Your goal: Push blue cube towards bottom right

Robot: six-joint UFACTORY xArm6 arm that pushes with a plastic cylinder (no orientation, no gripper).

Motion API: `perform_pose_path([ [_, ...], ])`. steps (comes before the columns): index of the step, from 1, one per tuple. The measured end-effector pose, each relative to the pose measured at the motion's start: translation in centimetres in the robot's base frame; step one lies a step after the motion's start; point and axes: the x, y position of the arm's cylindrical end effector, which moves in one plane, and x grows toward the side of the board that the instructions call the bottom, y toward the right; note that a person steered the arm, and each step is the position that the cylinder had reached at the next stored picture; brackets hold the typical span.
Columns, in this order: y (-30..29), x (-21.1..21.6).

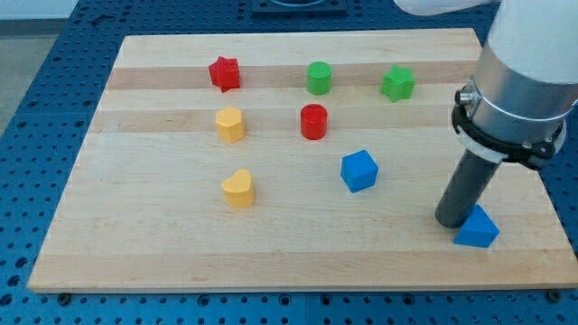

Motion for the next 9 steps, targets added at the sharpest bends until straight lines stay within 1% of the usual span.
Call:
perform_pose_path([
  [2, 0.6, 1.0],
  [3, 0.1, -0.7],
  [4, -1.2, -4.5],
  [5, -5.0, -8.2],
  [6, -10.0, -9.7],
  [7, -13.9, -10.5],
  [9, -17.6, -10.4],
])
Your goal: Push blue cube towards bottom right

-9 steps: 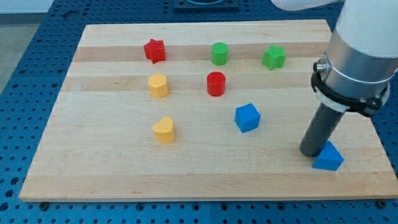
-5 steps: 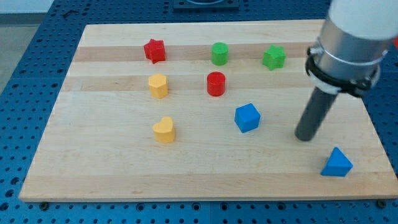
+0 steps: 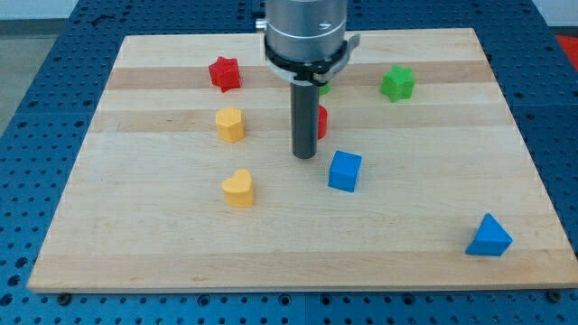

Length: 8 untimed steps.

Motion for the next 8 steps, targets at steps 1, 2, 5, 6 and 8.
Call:
perform_pose_path([
  [1, -0.7, 0.2],
  [2, 2.2, 1.0],
  [5, 9.1, 4.1],
  [6, 11.8, 4.4],
  [8, 12.7, 5.2],
])
